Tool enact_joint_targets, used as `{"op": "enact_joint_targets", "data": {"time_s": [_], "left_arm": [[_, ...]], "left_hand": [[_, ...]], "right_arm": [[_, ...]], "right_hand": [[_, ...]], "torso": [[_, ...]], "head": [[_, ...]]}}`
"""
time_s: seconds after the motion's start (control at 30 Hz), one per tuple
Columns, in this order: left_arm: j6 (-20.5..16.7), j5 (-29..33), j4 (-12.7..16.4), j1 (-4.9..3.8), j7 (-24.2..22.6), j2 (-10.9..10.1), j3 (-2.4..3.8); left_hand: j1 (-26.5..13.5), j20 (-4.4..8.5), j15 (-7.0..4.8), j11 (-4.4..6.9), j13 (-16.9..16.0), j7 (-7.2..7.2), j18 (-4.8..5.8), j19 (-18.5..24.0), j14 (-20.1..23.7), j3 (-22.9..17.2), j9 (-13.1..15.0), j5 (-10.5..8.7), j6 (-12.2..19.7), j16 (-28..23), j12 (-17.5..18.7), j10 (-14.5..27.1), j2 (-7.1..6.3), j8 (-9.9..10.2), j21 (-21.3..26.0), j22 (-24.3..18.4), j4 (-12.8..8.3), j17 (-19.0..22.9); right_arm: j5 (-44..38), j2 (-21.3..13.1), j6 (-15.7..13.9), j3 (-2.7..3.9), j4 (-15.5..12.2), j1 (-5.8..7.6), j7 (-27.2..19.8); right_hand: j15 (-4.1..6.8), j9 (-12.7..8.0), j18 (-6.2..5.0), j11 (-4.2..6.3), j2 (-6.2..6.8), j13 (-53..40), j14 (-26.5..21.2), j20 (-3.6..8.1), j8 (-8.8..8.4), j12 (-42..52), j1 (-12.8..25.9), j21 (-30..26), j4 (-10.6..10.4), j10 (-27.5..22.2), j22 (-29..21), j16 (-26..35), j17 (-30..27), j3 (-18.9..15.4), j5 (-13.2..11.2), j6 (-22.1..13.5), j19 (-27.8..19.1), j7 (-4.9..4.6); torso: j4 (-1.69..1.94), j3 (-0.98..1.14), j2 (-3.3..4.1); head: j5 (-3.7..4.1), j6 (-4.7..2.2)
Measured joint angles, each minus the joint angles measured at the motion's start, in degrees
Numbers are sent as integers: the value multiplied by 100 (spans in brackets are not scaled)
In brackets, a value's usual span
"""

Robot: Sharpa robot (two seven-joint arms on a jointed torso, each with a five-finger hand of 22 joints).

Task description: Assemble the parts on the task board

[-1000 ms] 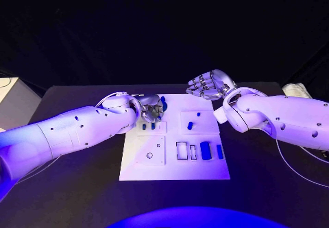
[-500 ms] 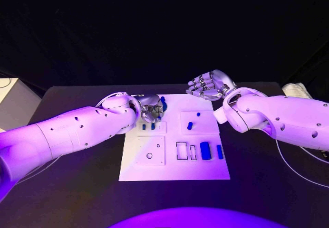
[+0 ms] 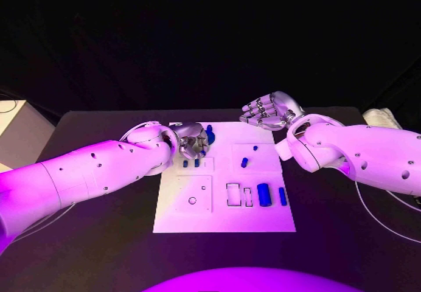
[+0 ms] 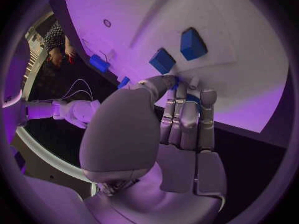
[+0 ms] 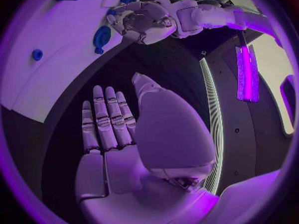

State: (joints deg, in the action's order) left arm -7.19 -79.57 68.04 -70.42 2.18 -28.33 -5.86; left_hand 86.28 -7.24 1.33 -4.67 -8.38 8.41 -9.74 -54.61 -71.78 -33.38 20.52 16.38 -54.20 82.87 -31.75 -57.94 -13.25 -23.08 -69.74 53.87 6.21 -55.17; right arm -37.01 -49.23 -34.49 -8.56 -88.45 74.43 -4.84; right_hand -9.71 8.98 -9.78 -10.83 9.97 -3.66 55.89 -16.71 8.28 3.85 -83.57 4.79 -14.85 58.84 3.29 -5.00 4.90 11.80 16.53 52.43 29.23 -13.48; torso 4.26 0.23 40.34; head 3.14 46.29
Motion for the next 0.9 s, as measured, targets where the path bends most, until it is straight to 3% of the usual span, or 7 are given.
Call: {"op": "enact_joint_targets", "data": {"time_s": [0.4, 0.6, 0.9], "left_arm": [[-13, 537, 523, -25, -87, -507, 294], [-2, 735, 628, -32, -93, -692, 342], [120, 822, 590, -33, -21, -795, 351]], "left_hand": [[-103, -3, -9, -3, -7, 18, 1, -120, -111, 15, 23, -6, -59, 51, 164, -108, -11, 61, -83, 143, -15, -110], [-103, -3, -9, -23, -7, -2, 1, -120, -111, 15, 24, -6, -80, 51, 186, -127, -11, 67, -83, 154, -15, -110], [-224, -3, -9, 17, -12, -2, 1, -119, -111, 17, 40, -6, -81, 51, 301, -167, -56, 138, -83, 130, -14, -69]], "right_arm": [[0, -37, 3, 0, -13, 1, -2], [-1, -55, 3, 0, -16, 1, -2], [-1, -69, 3, 0, -18, 0, -2]], "right_hand": [[0, 0, 0, 0, 0, 0, 0, 0, 0, 0, 0, -15, 9, 0, -4, 0, 0, 9, 0, 0, 0, 0], [0, 0, 0, 0, 0, 0, 0, 0, 0, 0, 0, -23, 16, 0, -5, 0, 0, 16, 0, -1, 0, 0], [0, 1, 0, 0, 0, 0, 0, 0, 0, 0, 0, -23, 16, 0, -5, 0, 0, 16, 0, 17, 0, 18]], "torso": [[12, -2, -17], [14, -4, -21], [12, -10, -12]], "head": [[10, 16], [-1, 10], [-14, -5]]}}
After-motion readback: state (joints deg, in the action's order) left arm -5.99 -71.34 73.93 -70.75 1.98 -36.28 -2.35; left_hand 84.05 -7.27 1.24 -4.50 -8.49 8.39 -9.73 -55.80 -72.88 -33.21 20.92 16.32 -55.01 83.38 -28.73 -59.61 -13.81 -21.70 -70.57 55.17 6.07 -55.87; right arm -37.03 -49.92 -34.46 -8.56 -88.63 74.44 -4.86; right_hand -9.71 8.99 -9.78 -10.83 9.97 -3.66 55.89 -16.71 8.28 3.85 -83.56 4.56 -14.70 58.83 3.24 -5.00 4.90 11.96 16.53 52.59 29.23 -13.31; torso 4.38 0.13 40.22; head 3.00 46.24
